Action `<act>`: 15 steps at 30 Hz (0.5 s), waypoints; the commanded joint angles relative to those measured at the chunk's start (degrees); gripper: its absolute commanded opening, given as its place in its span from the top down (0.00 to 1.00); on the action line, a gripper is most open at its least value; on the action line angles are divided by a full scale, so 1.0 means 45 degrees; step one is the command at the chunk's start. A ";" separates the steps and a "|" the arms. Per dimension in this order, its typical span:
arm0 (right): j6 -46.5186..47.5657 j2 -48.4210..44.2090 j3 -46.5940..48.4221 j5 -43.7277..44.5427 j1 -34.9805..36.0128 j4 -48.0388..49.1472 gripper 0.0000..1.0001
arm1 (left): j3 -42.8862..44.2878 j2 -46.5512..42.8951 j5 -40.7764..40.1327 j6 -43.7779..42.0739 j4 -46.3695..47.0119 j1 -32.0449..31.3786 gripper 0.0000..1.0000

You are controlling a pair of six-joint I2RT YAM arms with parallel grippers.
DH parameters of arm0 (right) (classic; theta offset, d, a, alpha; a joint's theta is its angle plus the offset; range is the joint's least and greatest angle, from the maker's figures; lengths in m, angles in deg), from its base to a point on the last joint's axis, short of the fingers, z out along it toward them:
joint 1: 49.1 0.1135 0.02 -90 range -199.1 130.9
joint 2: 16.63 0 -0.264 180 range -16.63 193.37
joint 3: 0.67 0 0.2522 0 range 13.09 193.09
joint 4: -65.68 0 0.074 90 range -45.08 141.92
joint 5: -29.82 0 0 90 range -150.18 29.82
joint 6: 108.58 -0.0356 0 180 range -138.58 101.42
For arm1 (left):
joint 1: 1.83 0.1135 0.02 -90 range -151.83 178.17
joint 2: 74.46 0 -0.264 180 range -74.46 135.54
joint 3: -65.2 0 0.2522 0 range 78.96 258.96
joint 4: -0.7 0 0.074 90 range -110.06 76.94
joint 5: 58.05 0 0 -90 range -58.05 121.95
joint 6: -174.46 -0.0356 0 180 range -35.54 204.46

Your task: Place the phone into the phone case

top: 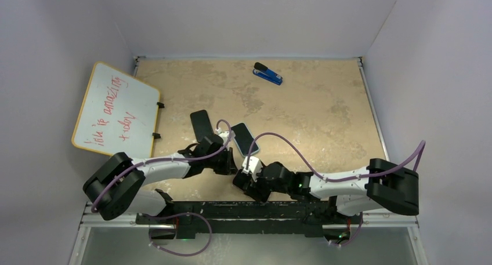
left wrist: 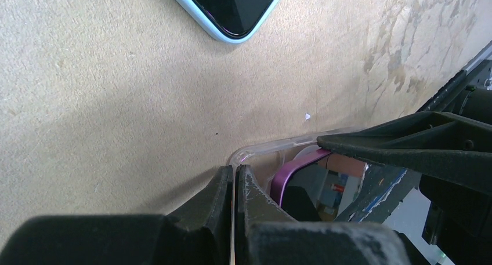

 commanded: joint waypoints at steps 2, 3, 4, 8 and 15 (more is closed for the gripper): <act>0.0364 0.0431 0.0183 -0.0930 0.0101 -0.0391 0.61 | 0.0599 0.0032 -0.0036 -0.0365 0.0543 0.0433 1.00; 0.0286 0.0540 0.0242 -0.0930 0.0102 -0.0395 0.61 | 0.0620 0.0049 0.0062 -0.0365 0.0548 0.0461 1.00; 0.0216 0.0641 0.0274 -0.0930 0.0102 -0.0374 0.61 | 0.0627 0.0054 0.0126 -0.0343 0.0548 0.0467 1.00; -0.0051 0.0960 0.0418 -0.0391 0.0102 -0.0537 0.58 | 0.0650 0.0091 0.0069 -0.0305 0.0396 0.0538 1.00; -0.0579 0.0583 0.0322 0.0237 0.0102 -0.0851 0.45 | 0.1111 0.0063 0.0155 -0.0289 0.0009 0.0624 0.97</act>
